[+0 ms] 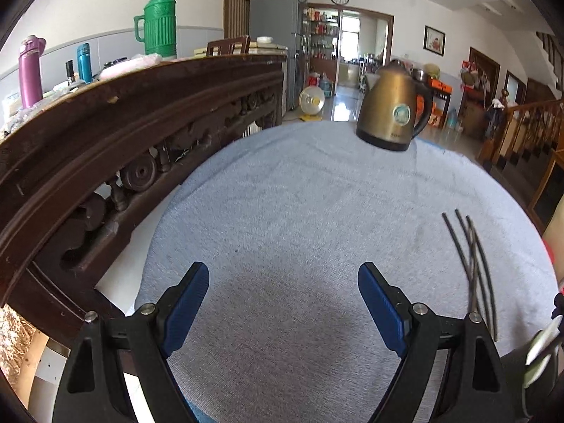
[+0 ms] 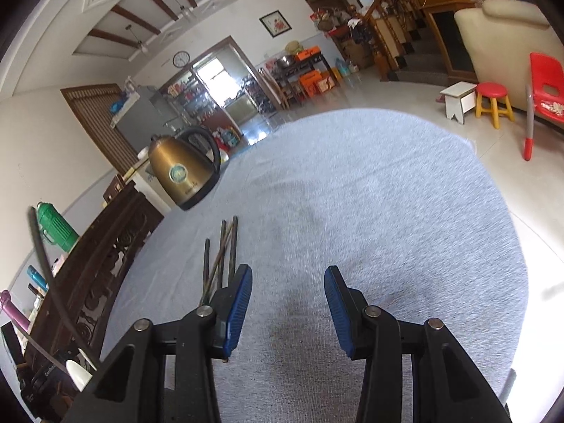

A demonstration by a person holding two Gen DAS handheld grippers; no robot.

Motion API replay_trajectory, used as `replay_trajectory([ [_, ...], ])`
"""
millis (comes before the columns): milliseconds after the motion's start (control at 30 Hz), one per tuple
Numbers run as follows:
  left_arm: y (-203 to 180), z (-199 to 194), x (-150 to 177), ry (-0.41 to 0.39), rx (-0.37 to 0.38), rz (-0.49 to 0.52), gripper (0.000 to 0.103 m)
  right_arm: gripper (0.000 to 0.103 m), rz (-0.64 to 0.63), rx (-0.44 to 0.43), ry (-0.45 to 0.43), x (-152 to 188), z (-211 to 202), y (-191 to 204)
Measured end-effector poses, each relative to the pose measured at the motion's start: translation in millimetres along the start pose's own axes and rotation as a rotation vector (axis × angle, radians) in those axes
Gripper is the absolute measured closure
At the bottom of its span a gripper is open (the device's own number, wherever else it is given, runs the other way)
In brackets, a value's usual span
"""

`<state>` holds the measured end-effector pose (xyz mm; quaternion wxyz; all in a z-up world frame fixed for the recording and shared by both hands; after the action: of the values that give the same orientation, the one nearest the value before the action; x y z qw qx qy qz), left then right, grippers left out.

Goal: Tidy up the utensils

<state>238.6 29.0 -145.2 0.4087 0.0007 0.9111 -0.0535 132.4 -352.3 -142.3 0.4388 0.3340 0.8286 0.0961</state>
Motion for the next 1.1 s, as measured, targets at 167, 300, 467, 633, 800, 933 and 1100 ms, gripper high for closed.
replay_trajectory([
  [167, -6, 23, -7, 0.039, 0.007, 0.04, 0.016, 0.057, 0.01, -0.026, 0.08, -9, 27, 5],
  [300, -16, 45, -21, 0.069, 0.026, 0.102, 0.016, 0.057, -0.012, -0.048, 0.168, -26, 59, 20],
  [467, -43, 70, -44, 0.113, 0.086, 0.183, 0.016, 0.057, -0.029, -0.111, 0.317, -50, 109, 47],
  [633, -79, 90, -62, 0.168, 0.17, 0.223, 0.016, 0.059, -0.016, -0.191, 0.443, -62, 154, 80],
  [800, -107, 108, -74, 0.229, 0.235, 0.23, 0.016, 0.067, 0.027, -0.162, 0.512, -68, 198, 100],
  [933, -119, 120, -80, 0.274, 0.278, 0.225, 0.016, 0.08, 0.047, -0.099, 0.555, -68, 228, 110],
  [1100, -127, 134, -87, 0.319, 0.318, 0.221, 0.022, 0.091, 0.025, -0.016, 0.57, -70, 248, 123],
])
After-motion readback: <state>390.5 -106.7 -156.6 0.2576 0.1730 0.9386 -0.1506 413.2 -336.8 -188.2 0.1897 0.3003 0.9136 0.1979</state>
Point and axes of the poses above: each gripper's, at about its wrist camera, not at the fingertips, and z roughly the way its jaws point, y to its left, x to its underside, the point moved 1 cm from there along z, roughly the way its jaws point, and after that the axes turned 5 degrees about x, right-handed, at the moved point
